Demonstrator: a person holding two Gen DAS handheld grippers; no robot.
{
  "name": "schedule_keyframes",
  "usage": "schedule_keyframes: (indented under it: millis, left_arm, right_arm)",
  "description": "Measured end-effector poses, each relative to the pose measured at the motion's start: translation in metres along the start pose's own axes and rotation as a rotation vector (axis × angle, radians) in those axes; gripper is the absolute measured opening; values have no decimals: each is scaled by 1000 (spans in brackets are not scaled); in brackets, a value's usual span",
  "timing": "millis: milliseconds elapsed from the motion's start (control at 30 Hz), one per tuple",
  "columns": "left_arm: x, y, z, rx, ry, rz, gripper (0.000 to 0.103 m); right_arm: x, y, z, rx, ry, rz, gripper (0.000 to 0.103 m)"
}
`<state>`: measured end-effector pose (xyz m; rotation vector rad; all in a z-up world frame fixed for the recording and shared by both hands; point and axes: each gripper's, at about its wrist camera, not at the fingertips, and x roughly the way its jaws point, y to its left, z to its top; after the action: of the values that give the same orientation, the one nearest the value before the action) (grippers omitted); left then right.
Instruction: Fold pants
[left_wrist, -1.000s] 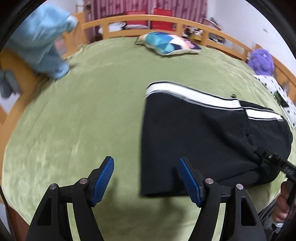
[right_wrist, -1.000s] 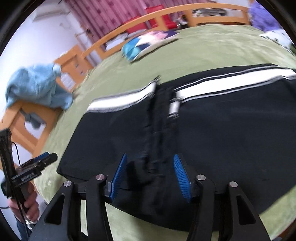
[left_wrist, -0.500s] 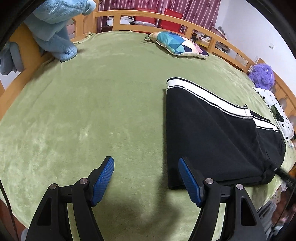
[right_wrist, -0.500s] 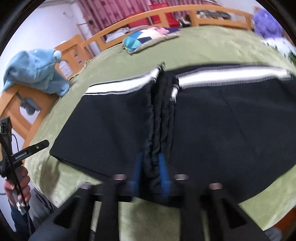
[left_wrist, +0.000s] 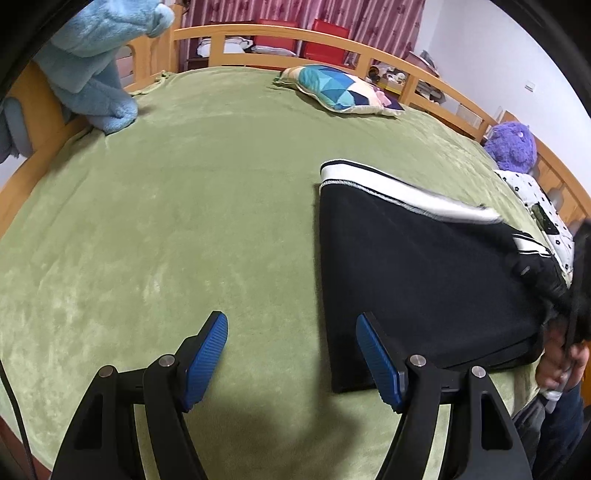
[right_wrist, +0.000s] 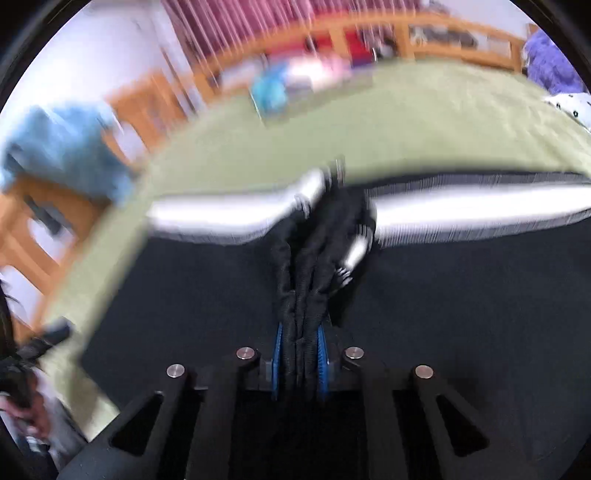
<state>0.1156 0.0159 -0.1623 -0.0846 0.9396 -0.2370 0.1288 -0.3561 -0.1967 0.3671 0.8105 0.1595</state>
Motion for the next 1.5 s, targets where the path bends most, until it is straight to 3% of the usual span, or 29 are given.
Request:
schedule_keyframes:
  millis: [33, 100, 200, 233, 367, 467, 600, 767, 867, 1100, 1167, 1233, 1300, 1433, 1500]
  left_arm:
    - [1, -3, 3, -3, -2, -18, 71]
    - [6, -8, 7, -14, -2, -51, 71]
    - [18, -19, 15, -19, 23, -87, 71]
    - [22, -23, 17, -15, 34, -87, 71]
    - [41, -39, 26, 38, 73, -54, 71]
    - [58, -45, 32, 41, 121, -58, 70]
    - [75, -44, 32, 13, 144, -58, 69]
    - [85, -54, 29, 56, 138, -16, 69]
    - [89, -60, 34, 59, 130, -1, 69]
    - [98, -59, 40, 6, 130, -28, 46]
    - [98, -61, 41, 22, 131, -32, 33]
    - [94, -64, 41, 53, 118, -24, 15]
    - [86, -65, 42, 73, 92, -24, 12]
    - [74, -58, 44, 47, 62, -50, 11]
    - [65, -52, 46, 41, 37, -69, 10]
  right_arm:
    - [-10, -9, 3, 40, -31, 32, 15]
    - [-7, -25, 6, 87, -13, 14, 17]
    - [30, -39, -4, 76, 159, -56, 25]
    - [31, -39, -7, 64, 169, -52, 25]
    - [-17, -45, -11, 38, 70, -105, 51]
    - [-62, -78, -15, 50, 4, -240, 52]
    - [-115, -149, -29, 172, -31, -440, 52]
    - [-154, -223, -48, 310, -89, -548, 59]
    - [-151, -254, -48, 357, -88, -507, 62]
    - [-114, -285, -21, 394, -116, -385, 73]
    - [-106, -292, -14, 422, -123, -366, 70]
    - [-100, -297, -6, 430, -123, -382, 48]
    - [-101, -294, -3, 424, -137, -348, 25]
    - [-109, -261, 5, 340, -162, -440, 21]
    - [-119, -243, 13, 336, -191, -447, 19]
